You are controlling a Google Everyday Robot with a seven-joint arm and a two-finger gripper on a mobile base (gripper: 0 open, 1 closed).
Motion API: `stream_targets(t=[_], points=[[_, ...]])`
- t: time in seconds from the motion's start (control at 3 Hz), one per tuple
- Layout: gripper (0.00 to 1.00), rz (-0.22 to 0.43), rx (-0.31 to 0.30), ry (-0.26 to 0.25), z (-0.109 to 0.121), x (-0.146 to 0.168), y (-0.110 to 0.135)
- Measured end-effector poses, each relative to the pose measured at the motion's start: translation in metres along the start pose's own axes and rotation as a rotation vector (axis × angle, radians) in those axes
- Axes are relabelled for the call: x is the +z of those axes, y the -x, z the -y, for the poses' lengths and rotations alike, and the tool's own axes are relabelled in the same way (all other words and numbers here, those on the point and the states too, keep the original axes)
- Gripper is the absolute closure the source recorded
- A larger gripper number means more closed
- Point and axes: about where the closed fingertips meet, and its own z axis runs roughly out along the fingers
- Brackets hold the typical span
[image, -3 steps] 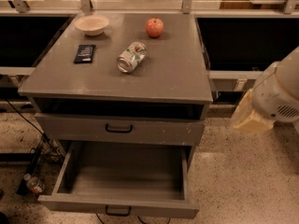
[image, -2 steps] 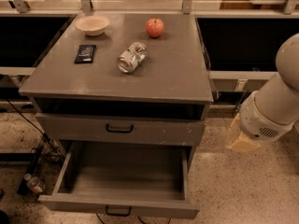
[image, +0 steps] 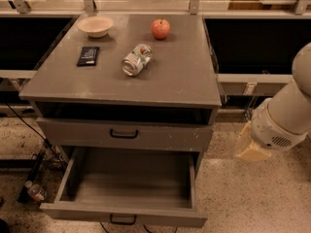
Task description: Close middle drawer
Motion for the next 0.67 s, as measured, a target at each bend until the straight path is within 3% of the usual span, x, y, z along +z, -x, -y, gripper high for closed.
stream_targets(t=[0.33,0.67], points=[[1.00,0.047,0.033,0.021,-0.021,0.015,-0.012],[1.00,0.068,0.034,0.081,-0.061,0.032,-0.026]])
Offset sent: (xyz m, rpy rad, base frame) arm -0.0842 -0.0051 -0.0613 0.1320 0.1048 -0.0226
